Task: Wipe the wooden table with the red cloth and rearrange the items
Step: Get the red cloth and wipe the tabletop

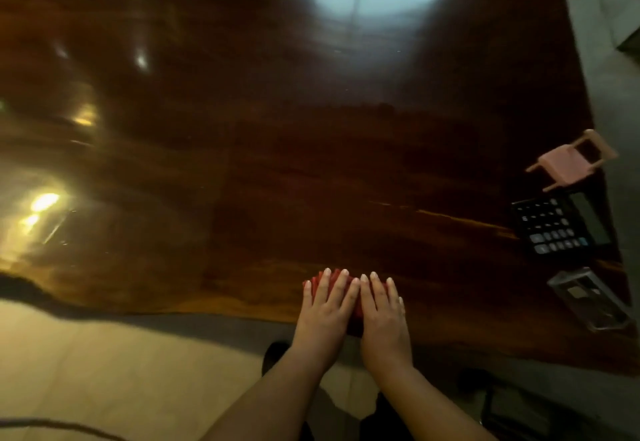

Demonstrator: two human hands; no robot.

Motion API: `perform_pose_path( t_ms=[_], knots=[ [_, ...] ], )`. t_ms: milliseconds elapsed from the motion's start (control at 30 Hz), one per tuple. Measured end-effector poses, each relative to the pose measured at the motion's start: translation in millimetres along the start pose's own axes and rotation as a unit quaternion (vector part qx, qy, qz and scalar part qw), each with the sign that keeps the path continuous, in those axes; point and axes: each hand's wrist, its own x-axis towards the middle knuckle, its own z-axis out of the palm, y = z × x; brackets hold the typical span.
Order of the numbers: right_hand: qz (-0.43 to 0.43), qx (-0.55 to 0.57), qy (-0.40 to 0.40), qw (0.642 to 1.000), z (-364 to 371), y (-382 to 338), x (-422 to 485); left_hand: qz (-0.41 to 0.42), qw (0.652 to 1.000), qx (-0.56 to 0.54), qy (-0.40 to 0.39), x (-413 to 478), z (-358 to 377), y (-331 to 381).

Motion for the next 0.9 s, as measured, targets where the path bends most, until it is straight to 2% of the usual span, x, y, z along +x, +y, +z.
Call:
perform_pose_path(
  t_ms=[267, 533, 700, 833, 900],
  knots=[
    [-0.048, -0.03, -0.012, 0.998, 35, -139, 21, -0.014, 1.0, -0.011, 0.012, -40, -23, -146],
    [-0.098, -0.037, -0.036, 0.994, 59, -242, 22, -0.059, 0.998, 0.01, 0.015, -87, -30, -240],
    [-0.117, -0.044, -0.063, 0.99, 55, -244, 24, -0.062, 0.998, 0.001, -0.003, -90, -33, -247],
    [-0.13, -0.011, -0.143, 0.981, 26, -231, 33, -0.075, 0.993, 0.014, -0.095, -78, -51, -240],
    [-0.126, -0.006, -0.12, 0.985, 4, -220, 29, -0.068, 0.984, 0.046, -0.157, -69, -74, -233]
  ],
)
